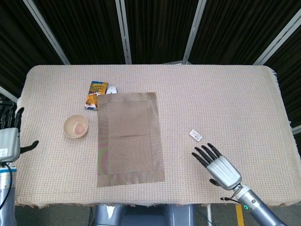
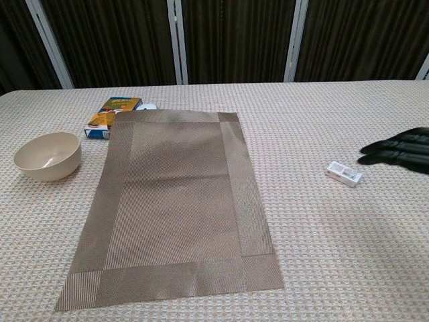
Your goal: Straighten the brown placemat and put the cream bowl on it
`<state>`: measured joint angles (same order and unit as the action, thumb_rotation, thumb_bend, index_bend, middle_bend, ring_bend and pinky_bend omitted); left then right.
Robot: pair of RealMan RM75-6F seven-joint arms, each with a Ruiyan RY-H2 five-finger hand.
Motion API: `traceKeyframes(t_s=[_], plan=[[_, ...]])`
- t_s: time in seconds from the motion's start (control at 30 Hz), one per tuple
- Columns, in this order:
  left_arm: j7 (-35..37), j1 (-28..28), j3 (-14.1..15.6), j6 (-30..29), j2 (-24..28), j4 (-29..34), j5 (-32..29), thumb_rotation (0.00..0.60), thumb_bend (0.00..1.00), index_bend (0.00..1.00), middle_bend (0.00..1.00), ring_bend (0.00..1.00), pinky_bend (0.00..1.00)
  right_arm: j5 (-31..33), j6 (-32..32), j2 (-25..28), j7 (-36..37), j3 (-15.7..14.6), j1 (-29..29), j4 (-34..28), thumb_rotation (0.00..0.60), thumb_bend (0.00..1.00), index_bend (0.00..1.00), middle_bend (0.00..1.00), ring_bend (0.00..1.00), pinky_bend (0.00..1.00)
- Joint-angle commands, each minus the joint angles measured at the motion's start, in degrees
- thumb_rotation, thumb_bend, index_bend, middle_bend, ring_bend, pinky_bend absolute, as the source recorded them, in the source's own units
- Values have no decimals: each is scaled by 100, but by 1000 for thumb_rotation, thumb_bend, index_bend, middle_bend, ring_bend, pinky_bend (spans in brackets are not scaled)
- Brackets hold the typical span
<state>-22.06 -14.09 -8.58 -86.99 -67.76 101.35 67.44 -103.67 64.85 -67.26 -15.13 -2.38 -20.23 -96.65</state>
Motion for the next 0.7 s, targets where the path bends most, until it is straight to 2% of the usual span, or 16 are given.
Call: traceKeyframes(t_s=[0.03, 0.17, 0.33, 0.5, 0.7], plan=[[-45, 164, 169, -29, 282, 283, 70, 600, 0, 0, 0, 0, 0, -32, -873, -296, -201, 39, -579, -478, 600, 0, 11, 0, 0, 0], [-49, 172, 161, 45, 342, 361, 47, 600, 0, 0, 0, 0, 0, 188, -1358, -685, -744, 119, -792, -485, 600, 0, 12, 0, 0, 0], [-26, 178, 156, 57, 340, 393, 141, 600, 0, 0, 0, 0, 0, 442, -1837, -1327, -1240, 255, -1074, -193, 600, 0, 31, 0, 0, 0], [-15, 181, 162, 112, 314, 373, 157, 600, 0, 0, 0, 0, 0, 685, -2012, -1728, -1547, 408, -1245, -23, 600, 0, 46, 0, 0, 0], [4, 169, 136, 192, 296, 324, 121, 600, 0, 0, 0, 0, 0, 940, -2120, -1961, -1901, 489, -1381, 50, 600, 0, 49, 0, 0, 0]])
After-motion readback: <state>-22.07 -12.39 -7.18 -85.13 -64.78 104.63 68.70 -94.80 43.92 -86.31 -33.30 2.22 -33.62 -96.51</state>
